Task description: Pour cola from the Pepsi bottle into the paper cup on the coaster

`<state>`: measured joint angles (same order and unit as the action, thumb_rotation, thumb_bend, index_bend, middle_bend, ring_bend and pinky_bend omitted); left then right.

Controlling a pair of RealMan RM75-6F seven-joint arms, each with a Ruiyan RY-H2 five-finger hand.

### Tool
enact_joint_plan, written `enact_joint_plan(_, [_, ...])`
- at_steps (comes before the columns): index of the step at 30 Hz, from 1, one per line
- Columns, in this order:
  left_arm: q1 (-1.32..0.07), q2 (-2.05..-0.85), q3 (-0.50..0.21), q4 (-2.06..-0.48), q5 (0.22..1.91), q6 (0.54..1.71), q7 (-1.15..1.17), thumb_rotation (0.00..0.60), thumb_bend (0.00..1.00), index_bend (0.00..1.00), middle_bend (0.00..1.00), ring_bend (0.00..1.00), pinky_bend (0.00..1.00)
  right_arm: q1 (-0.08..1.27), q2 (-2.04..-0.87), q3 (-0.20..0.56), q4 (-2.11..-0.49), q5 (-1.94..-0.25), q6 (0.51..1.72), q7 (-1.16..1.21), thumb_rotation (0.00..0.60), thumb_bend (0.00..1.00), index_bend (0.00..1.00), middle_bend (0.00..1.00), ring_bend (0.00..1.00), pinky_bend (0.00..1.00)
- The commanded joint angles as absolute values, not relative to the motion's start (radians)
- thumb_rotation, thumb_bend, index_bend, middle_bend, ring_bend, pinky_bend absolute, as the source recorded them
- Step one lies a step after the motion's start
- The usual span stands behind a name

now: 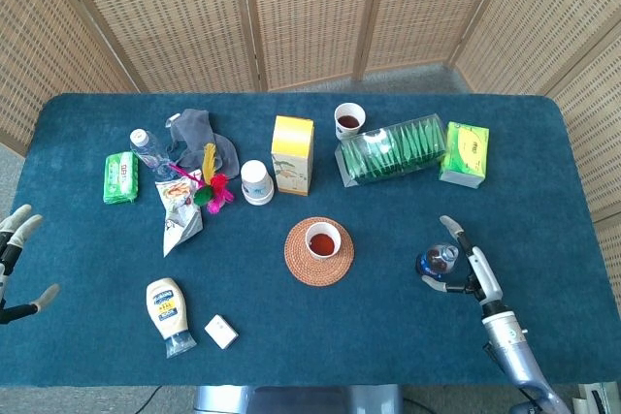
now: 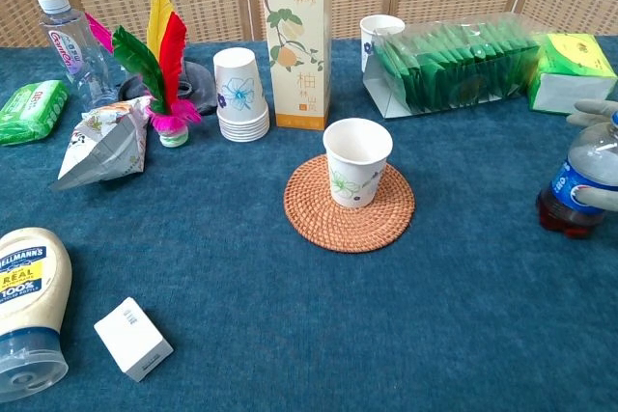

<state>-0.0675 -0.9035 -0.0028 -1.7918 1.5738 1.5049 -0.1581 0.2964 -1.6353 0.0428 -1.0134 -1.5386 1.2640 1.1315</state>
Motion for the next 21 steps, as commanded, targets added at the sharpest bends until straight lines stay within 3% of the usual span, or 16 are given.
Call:
enact_joint_plan(1, [-0.067, -0.904, -0.002, -1.791, 1.576, 1.506, -0.158, 0.600, 0.29, 0.00, 0.00, 0.00, 0.00, 0.295, -1.644, 0.044, -1.003, -1.538, 1.270, 1.136, 0.600, 0.00, 0.00, 0.00, 0.00, 0.00])
enact_joint_plan(6, [-0.066, -0.904, -0.003, -1.791, 1.573, 1.507, -0.157, 0.600, 0.29, 0.00, 0.00, 0.00, 0.00, 0.295, -1.666, 0.048, -0.978, -1.535, 1.281, 1.136, 0.600, 0.02, 0.00, 0.00, 0.00, 0.00])
enact_joint_plan(10, [-0.067, -0.904, -0.003, -1.791, 1.572, 1.505, -0.156, 0.600, 0.29, 0.00, 0.00, 0.00, 0.00, 0.296, -1.678, 0.048, -0.963, -1.536, 1.286, 1.137, 0.600, 0.20, 0.00, 0.00, 0.00, 0.00])
enact_joint_plan(15, [-0.068, -0.905, -0.003, -1.792, 1.573, 1.503, -0.154, 0.600, 0.29, 0.00, 0.00, 0.00, 0.00, 0.296, -1.688, 0.048, -0.950, -1.535, 1.290, 1.135, 0.600, 0.30, 0.00, 0.00, 0.00, 0.01])
enact_joint_plan(21, [-0.068, -0.905, -0.003, -1.793, 1.572, 1.502, -0.150, 0.600, 0.29, 0.00, 0.00, 0.00, 0.00, 0.291, -1.710, 0.056, -0.927, -1.525, 1.302, 1.128, 0.600, 0.44, 0.07, 0.09, 0.01, 0.16])
